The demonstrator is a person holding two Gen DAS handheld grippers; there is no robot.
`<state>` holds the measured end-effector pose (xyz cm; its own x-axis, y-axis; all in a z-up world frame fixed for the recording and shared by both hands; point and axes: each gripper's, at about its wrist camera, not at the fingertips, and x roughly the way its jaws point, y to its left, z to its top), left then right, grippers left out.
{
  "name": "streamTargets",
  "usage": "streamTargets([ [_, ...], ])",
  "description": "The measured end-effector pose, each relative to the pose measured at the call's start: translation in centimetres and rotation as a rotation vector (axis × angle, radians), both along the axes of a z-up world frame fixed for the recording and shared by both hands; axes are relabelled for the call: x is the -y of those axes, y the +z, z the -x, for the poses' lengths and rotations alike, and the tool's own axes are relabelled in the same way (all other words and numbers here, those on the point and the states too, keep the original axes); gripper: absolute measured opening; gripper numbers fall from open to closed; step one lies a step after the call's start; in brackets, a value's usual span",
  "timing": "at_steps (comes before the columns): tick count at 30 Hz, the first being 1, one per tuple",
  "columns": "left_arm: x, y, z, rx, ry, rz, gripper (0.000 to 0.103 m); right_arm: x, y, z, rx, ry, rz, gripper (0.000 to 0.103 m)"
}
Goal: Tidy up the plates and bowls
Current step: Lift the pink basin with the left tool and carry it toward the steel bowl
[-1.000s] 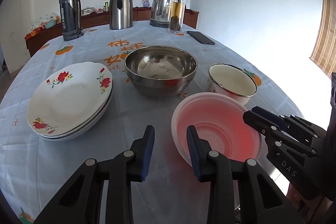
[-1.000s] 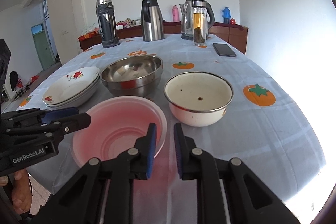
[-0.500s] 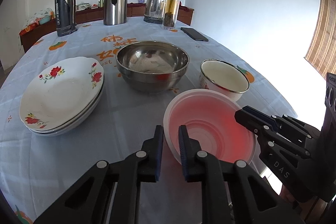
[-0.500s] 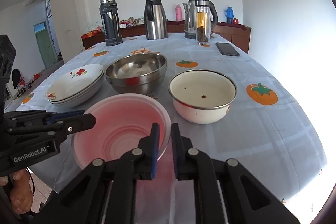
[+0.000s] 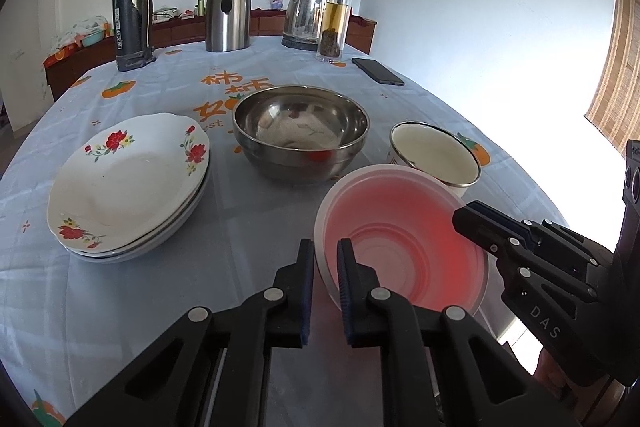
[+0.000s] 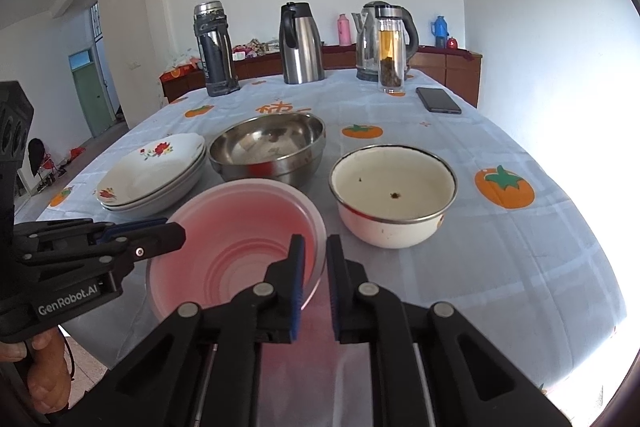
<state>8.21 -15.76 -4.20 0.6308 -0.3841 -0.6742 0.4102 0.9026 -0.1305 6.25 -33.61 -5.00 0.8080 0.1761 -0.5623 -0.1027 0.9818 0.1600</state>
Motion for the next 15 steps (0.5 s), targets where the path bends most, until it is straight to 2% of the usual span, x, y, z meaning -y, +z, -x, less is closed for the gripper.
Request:
streamTargets([
  [15,-1.2,1.1,-0.8,0.019,0.047,-0.011,0.013,-1.6,1.2,-0.3,0.033,0.043,0.012,0.011],
])
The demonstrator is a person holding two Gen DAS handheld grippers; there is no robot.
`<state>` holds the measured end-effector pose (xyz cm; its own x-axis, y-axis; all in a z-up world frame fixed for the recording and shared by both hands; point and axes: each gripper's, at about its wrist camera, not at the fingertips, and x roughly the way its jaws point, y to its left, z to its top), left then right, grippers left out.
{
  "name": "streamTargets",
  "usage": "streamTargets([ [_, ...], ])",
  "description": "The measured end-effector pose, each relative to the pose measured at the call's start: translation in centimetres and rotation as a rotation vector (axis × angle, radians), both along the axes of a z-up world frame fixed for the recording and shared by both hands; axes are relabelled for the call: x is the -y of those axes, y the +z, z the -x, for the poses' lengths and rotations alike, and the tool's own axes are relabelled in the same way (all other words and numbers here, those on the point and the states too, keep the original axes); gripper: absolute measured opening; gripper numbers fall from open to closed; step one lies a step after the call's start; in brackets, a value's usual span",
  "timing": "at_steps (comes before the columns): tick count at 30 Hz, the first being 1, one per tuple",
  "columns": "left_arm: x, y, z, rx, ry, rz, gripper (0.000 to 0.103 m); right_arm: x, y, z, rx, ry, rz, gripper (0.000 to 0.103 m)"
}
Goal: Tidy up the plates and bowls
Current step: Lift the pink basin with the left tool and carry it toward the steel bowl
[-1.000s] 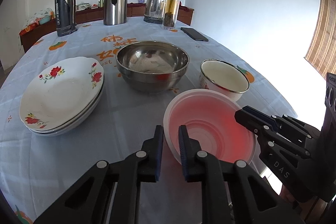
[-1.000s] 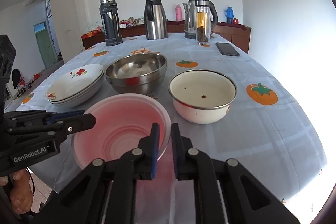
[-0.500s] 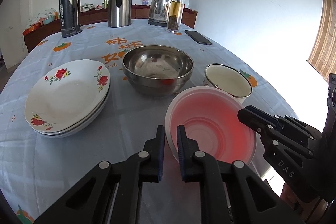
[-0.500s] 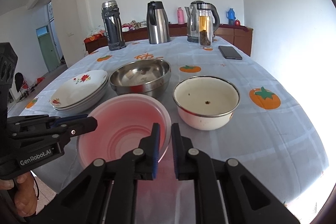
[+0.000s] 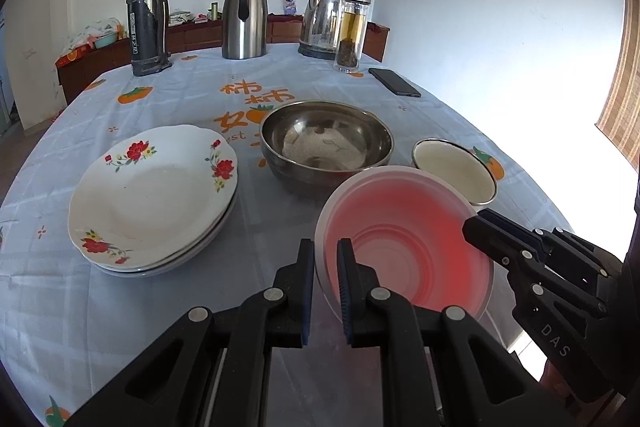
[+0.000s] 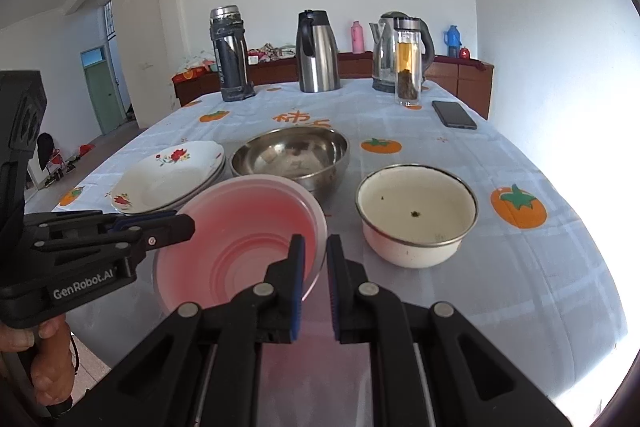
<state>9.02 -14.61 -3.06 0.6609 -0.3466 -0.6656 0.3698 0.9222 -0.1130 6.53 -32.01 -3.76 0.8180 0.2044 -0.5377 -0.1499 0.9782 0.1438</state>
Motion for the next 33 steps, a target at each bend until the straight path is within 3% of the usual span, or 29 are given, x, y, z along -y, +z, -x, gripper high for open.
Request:
streamTargets([
  [33,0.0,2.5,-2.4,0.023,0.024,-0.008,0.013,-0.5,3.7,-2.2,0.114,0.008,0.010,0.011],
])
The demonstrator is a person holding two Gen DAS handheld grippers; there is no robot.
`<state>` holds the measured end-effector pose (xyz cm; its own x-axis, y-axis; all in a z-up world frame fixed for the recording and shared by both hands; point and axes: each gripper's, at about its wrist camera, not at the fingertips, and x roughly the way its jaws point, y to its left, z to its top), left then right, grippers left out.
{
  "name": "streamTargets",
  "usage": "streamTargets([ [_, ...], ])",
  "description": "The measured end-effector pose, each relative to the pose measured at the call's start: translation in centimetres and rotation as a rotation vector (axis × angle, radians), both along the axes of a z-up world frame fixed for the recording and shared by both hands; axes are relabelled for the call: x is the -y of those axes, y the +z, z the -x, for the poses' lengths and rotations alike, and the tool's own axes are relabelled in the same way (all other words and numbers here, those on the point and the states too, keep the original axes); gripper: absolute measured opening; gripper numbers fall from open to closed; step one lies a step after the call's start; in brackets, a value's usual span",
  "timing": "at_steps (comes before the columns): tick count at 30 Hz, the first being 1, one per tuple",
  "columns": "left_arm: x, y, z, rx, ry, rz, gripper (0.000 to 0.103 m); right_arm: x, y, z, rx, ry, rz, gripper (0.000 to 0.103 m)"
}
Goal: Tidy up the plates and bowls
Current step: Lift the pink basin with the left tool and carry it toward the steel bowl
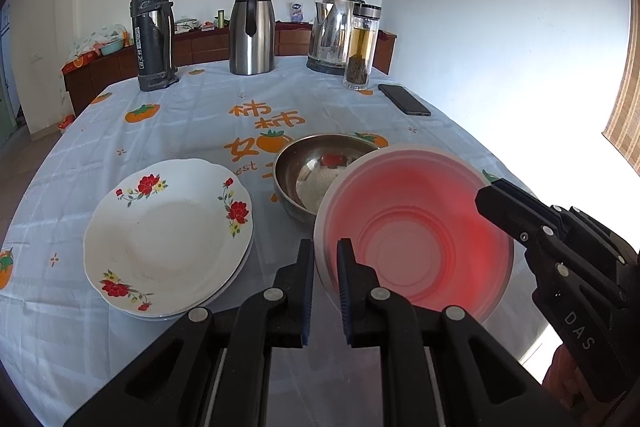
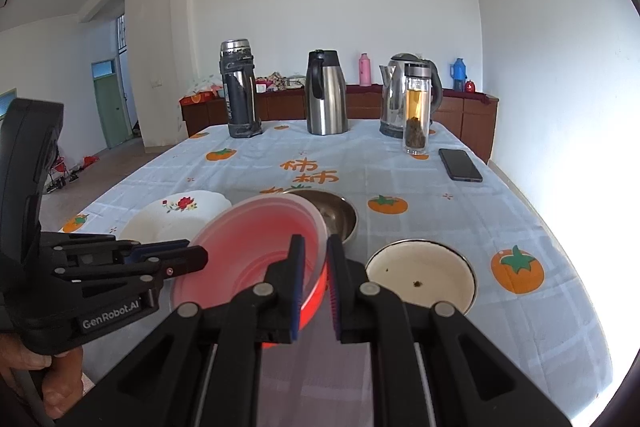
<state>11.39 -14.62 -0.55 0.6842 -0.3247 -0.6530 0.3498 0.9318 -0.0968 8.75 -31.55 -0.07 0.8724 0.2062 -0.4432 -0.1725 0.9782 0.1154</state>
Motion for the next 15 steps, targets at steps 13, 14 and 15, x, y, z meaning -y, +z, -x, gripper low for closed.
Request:
streamTargets([
  [13,0.2,1.2,-1.4,0.038,0.000,-0.002,0.013,0.2,0.5,-0.9,0.008,-0.005,0.010,0.011],
  [14,0.2,1.3,-1.4,0.040,0.000,-0.001,0.013,0.2,0.5,-0.9,0.009,-0.006,0.011,0.011],
  [15,0.3,1.3,-1.5,0.039,-0.001,-0.002,0.013,0.2,0.6,-1.0,0.010,-0.006,0.012,0.011],
])
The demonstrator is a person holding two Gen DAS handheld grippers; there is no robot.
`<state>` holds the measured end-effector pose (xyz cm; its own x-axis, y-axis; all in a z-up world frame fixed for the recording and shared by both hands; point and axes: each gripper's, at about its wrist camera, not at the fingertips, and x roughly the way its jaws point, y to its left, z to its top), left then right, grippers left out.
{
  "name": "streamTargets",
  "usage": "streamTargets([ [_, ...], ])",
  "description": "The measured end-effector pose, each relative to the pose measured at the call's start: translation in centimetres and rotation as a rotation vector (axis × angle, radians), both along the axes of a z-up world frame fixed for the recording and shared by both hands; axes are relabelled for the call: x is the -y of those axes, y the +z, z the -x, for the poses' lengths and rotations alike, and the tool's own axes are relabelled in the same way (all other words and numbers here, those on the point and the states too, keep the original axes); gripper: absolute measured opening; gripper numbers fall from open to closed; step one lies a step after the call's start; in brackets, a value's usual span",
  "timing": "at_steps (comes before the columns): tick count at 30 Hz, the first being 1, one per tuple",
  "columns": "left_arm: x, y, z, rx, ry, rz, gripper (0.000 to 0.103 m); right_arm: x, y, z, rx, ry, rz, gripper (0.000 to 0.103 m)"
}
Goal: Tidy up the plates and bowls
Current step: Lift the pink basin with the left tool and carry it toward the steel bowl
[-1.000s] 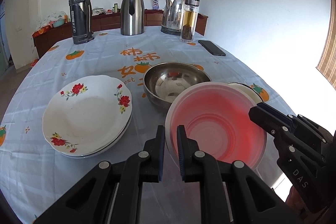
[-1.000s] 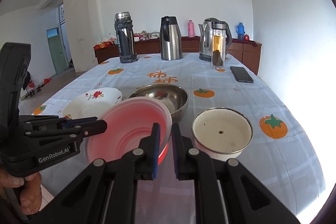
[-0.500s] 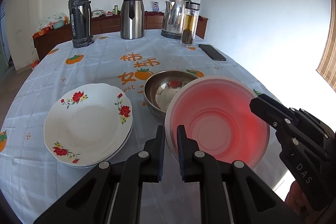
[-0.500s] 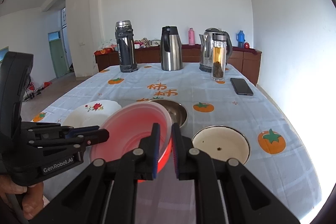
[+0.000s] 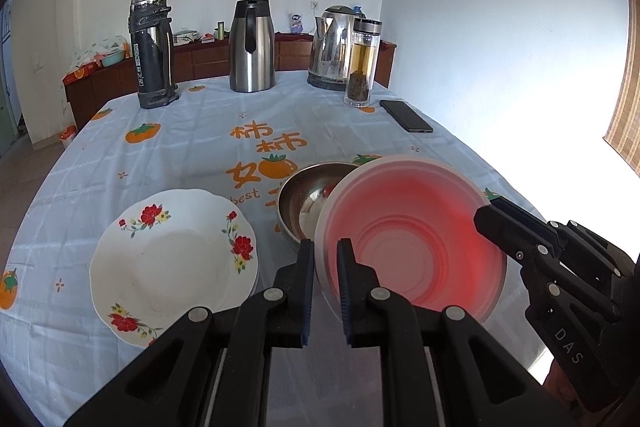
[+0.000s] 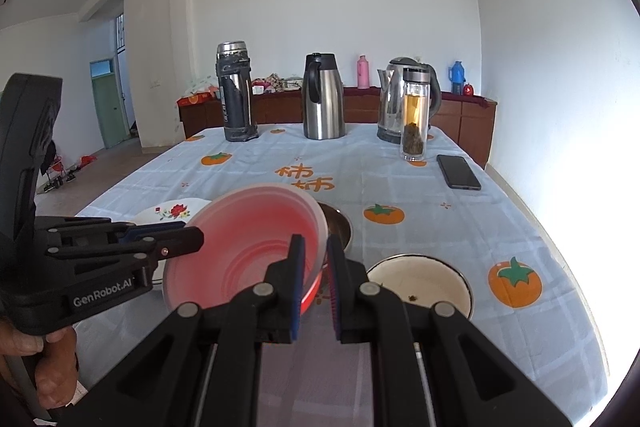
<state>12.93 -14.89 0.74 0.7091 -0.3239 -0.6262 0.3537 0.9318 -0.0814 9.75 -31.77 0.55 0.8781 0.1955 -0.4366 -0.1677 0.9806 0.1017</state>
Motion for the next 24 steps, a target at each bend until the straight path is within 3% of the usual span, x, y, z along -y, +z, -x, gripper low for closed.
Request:
streamTargets([
  [24,0.7,-0.2,-2.8,-0.042,-0.006,0.008,0.013,0.4,0.5,-3.3,-0.010,-0.023,0.019,0.013],
])
